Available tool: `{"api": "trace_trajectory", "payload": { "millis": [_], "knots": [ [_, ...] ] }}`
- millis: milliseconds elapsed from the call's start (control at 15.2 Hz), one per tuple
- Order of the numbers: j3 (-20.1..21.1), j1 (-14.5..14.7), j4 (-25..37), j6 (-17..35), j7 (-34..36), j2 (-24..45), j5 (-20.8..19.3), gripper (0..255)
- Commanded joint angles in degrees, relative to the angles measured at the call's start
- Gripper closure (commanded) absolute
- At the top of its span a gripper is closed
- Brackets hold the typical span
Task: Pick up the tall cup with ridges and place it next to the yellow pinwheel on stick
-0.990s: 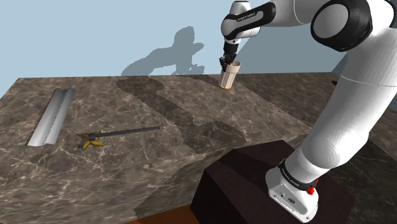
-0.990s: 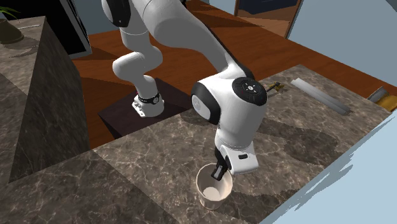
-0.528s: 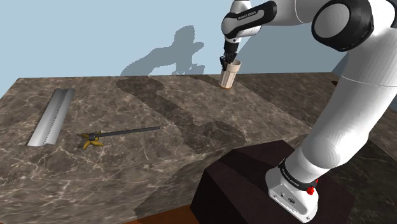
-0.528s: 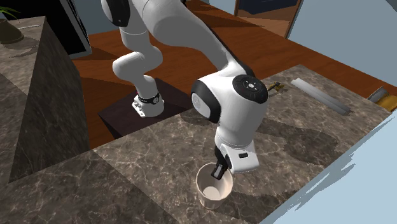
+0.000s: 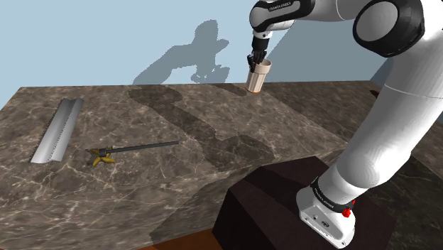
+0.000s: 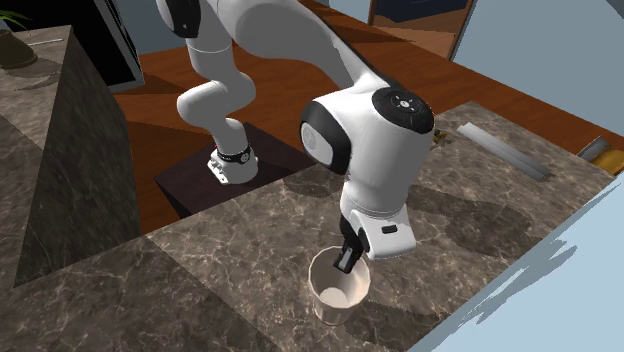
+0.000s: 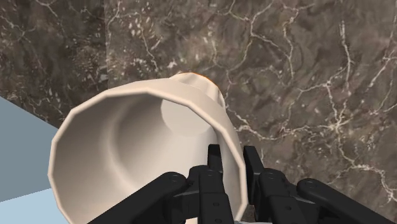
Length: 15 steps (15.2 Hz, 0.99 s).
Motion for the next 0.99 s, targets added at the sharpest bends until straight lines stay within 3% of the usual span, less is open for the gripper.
{"api": "trace_trajectory", "payload": {
  "millis": [0,924],
  "knots": [
    [0.0,0.0,1.1,-1.5,-0.1,-0.5,0.0,255],
    [-0.1,0.0,10.1,-11.8,-0.7,-1.8,0.0,255]
  ]
}}
